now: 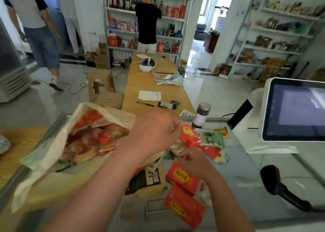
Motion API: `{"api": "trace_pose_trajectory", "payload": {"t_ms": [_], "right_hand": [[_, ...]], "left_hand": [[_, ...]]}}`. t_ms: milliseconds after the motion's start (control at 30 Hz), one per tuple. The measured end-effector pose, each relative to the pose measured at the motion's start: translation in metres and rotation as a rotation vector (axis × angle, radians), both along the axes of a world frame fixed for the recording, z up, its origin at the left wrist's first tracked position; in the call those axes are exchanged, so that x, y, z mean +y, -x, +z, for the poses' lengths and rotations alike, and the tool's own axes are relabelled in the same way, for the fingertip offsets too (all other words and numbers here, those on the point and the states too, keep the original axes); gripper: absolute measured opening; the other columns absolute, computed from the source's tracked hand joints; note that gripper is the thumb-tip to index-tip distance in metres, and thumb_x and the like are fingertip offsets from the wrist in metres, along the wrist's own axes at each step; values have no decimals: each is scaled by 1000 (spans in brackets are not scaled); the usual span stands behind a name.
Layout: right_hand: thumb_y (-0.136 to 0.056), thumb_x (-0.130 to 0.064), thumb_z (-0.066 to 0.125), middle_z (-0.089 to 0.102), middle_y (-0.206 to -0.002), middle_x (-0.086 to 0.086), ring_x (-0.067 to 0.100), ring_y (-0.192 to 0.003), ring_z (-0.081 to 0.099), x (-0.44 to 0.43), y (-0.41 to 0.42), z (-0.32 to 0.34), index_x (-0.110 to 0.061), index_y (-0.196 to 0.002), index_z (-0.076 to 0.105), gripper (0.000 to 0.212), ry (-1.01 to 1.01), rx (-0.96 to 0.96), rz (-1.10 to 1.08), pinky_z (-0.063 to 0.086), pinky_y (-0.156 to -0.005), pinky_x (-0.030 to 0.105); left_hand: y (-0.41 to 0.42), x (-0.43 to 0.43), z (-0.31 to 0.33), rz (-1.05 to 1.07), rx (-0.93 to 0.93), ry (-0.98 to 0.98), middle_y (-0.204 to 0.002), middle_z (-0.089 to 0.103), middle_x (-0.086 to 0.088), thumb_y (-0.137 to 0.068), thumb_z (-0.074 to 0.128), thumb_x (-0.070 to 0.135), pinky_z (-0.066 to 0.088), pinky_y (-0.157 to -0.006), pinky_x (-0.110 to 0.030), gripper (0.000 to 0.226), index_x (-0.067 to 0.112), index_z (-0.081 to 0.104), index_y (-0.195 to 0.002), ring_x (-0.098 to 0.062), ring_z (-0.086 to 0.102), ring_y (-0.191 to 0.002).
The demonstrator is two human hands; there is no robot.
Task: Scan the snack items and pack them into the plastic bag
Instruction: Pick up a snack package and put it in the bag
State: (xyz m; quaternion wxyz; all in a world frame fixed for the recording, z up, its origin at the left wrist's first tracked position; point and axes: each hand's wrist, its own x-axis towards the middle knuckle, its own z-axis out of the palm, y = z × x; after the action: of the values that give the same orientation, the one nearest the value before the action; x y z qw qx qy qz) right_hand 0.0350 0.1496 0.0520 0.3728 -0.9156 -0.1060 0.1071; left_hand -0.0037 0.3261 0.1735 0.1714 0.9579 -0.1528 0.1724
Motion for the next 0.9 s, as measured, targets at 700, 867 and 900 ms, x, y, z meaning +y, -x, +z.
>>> {"api": "trace_pose_trajectory", "payload": {"t_ms": [700,867,900], "right_hand": [[-92,-12,57,67,-71,9,18,-59,63,-160,-123,-76,-1,-104,64,18,-697,376,-703,54,-61,32],[-95,-9,55,69,-78,12,19,-65,70,-162,-108,-45,-8,-94,58,4,-786,203,-677,58,-61,29],[-95,-12,55,70,-80,10,17,-66,70,-160,-103,-38,-12,-89,58,7,-724,125,-655,59,-62,30]], "left_hand": [[-53,-145,-108,349,299,59,-61,55,13,-97,49,38,36,-48,-22,25,24,68,-88,-8,56,-59],[-62,-160,-111,267,323,260,-65,66,-3,-96,52,37,45,-54,-32,31,24,63,-71,-21,61,-61],[-63,-163,-111,249,347,330,-66,68,-4,-96,52,38,50,-60,-35,32,22,65,-72,-22,63,-64]]}}
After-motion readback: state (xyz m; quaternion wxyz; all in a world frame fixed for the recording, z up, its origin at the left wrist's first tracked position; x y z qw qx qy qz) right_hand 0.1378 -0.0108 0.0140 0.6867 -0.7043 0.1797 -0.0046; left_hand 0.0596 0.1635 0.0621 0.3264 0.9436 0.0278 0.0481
